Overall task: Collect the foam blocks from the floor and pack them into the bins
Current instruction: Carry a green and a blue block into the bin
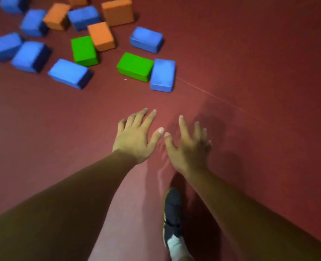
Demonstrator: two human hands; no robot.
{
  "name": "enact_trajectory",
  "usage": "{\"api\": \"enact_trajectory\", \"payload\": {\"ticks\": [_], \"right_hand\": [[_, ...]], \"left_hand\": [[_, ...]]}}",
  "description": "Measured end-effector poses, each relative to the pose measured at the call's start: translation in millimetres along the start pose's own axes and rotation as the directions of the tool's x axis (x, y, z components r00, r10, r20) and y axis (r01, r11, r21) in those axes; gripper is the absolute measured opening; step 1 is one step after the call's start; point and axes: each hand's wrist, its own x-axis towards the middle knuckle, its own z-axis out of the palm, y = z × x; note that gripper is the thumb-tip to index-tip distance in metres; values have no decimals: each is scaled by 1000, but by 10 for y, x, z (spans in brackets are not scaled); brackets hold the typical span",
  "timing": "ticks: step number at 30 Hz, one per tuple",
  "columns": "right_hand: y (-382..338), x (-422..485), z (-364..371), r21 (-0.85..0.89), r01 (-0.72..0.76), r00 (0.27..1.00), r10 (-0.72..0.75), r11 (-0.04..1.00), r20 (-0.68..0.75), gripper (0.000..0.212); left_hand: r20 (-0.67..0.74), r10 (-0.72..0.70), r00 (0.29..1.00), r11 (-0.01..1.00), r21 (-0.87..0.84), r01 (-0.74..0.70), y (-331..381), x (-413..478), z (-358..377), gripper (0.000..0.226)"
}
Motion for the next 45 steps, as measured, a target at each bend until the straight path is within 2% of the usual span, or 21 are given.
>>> {"api": "enact_trajectory", "payload": {"ticks": [4, 7, 10, 15, 17, 18, 19, 21, 22, 31, 36, 38, 42, 45], "right_hand": [[-895, 736, 696, -5, 120, 991, -119, 993, 68, 70], [-1477, 1429, 1165, 32, 136, 967, -140, 990, 213, 68], [-1831, 1965, 1477, 37, 144, 950, -149, 989, 276, 68], [-2165, 2788, 1695, -23, 115, 969, -107, 993, 223, 66], [-2262, 3132, 1727, -17, 101, 985, -97, 995, 144, 67], [-2258, 3189, 1718, -19, 117, 989, -114, 993, 96, 65], [-2259, 3327, 1734, -19, 104, 989, -101, 994, 111, 63], [-2238, 3668, 1809, -41, 17, 963, -5, 999, 270, 66], [-2208, 3825, 1852, -76, -15, 952, 38, 997, 304, 69], [-1649, 5126, 2718, -153, -195, 940, 229, 969, 254, 82], [-1151, 5669, 3284, -243, -193, 953, 241, 951, 185, 96], [-1029, 5779, 3347, -270, -176, 963, 222, 947, 151, 103], [-658, 5969, 3632, -230, -287, 940, 320, 930, 120, 117], [-568, 5979, 3752, -227, -292, 939, 323, 929, 116, 122]], "left_hand": [[19, -147, 989, 989, 2, 147, -1126, 502, -72, 78], [25, -199, 980, 979, 55, 198, -1859, 1041, -101, 77], [44, -262, 964, 964, 62, 259, -2275, 1553, -113, 78], [63, -233, 970, 971, 59, 230, -2589, 2427, -235, 80], [73, -215, 974, 976, 51, 212, -2677, 2862, -274, 80], [74, -198, 977, 979, 54, 195, -2690, 2957, -267, 81], [92, -186, 978, 982, 61, 180, -2724, 3128, -248, 81], [121, -162, 979, 986, 50, 158, -2808, 3555, -156, 81], [142, -145, 979, 989, 38, 141, -2838, 3761, -85, 82], [229, 18, 973, 991, 126, -48, -3083, 5190, 1004, 86], [324, 47, 945, 959, 251, -134, -3250, 5745, 1806, 106], [348, 106, 931, 928, 301, -218, -3337, 5861, 1897, 114], [452, 196, 870, 844, 374, -384, -3412, 6353, 2281, 136], [491, 259, 832, 774, 410, -483, -3457, 6609, 2408, 149]]}}
